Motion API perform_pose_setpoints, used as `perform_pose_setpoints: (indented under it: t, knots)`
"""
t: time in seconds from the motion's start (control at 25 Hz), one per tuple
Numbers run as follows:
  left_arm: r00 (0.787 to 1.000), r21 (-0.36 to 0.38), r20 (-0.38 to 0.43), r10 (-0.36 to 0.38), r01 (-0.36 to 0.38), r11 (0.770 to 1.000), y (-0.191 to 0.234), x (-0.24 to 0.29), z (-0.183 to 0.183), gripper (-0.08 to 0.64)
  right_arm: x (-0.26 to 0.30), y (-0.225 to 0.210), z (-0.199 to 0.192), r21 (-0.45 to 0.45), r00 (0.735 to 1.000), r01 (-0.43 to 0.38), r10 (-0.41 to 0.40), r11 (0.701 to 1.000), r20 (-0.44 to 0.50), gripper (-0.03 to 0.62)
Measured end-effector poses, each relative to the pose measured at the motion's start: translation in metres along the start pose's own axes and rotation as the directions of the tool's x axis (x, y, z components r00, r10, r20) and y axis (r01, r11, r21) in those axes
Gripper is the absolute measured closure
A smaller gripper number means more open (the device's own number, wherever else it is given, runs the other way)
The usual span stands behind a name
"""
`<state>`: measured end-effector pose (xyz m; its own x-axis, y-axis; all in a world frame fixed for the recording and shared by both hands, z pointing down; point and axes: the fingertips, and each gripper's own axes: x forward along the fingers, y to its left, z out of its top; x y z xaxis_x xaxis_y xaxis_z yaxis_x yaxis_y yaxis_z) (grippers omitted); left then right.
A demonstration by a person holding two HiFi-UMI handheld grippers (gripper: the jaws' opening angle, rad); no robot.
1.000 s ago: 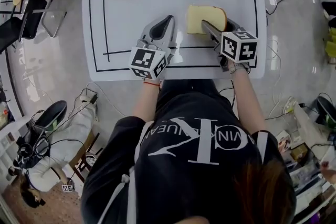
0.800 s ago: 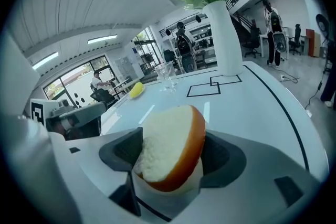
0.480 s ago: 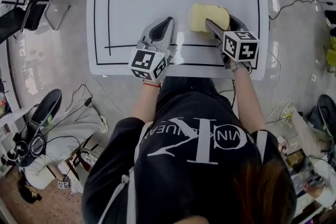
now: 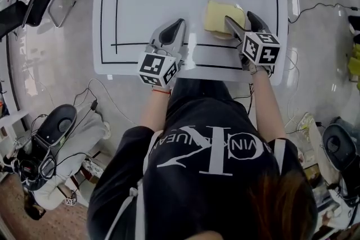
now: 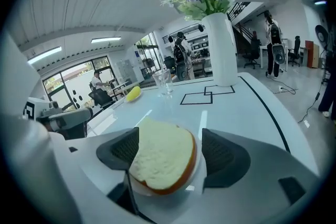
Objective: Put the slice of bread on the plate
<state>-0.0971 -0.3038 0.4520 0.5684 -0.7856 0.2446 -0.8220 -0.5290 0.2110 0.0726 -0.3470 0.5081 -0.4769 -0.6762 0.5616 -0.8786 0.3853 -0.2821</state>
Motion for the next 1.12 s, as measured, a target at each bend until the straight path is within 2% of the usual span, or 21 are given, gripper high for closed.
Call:
perform_pose_setpoints:
  t: [0.16,0.36,0.76,0.92,1.12]
  knots:
    - [1.000,0.005,0.013,0.008,-0.008,1.000,-0.003,-0.002,0.003,0.558,-0.012,0.000,0.009,-0.021,0.999,-0.010,0.011,1.000,0.053,0.260]
    - [0.999,0.024,0.034,0.006,-0.006,1.000,-0.016,0.000,0.012,0.558,-0.039,-0.005,0.020,-0.066,0.991,0.006,0.003,0.998,0.132,0.406]
    - [0.997,0.054,0.082,0.010,-0.015,0.998,-0.011,-0.001,0.038,0.560,-0.066,0.006,0.046,-0.100,0.966,0.003,0.023,0.995,0.258,0.590]
    - [0.993,0.072,0.119,0.017,-0.025,0.997,-0.009,-0.003,0.055,0.558,-0.078,0.011,0.059,-0.112,0.949,-0.013,0.048,0.994,0.312,0.591]
    - [0.985,0.092,0.167,0.037,-0.053,0.994,-0.005,-0.008,0.076,0.559,-0.089,0.023,0.074,-0.169,0.932,-0.020,0.080,0.985,0.353,0.591]
